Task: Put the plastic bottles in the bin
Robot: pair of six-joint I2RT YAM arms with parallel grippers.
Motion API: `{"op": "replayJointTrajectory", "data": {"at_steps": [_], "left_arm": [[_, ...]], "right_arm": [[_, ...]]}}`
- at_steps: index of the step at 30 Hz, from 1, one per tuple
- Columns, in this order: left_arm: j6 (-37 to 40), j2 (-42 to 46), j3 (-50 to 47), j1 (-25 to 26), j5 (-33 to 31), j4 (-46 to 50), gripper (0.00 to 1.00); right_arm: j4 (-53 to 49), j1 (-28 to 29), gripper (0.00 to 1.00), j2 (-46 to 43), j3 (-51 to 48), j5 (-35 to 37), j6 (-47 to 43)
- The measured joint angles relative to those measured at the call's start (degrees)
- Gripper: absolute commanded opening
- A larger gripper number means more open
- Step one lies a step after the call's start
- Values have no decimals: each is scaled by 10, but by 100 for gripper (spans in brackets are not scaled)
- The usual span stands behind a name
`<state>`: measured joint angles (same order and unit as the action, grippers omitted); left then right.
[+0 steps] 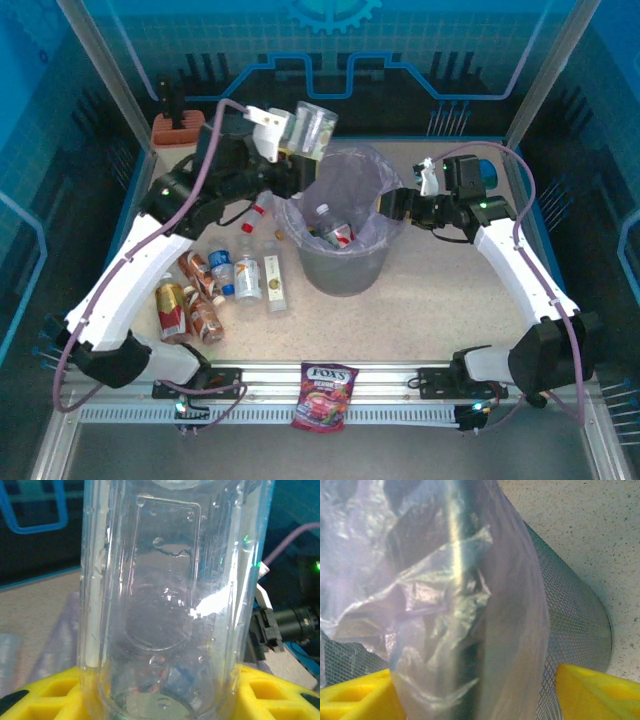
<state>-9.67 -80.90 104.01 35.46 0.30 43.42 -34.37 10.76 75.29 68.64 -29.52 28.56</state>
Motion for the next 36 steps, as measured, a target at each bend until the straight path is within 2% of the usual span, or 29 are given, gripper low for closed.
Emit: {"op": "replayJointTrajectory", "data": {"at_steps": [2,6,15,32,33,36], "left_arm": [[6,-23,8,16,8,9,0],[8,-66,8,35,20,34,0],[5,-127,2,40,42,55,0],[-25,-167,-135,42,75,27,0],[-25,-169,-144,43,78,19,1],[-24,-176,-161,48,85,5,14]], "right_arm": [[-2,2,75,0,2,3,0],[-4,2,75,0,3,6,0],[-6,2,75,0,5,7,0],[-7,5,76,1,17,17,0],[-7,5,76,1,18,17,0],[-7,5,76,1,20,17,0]]}}
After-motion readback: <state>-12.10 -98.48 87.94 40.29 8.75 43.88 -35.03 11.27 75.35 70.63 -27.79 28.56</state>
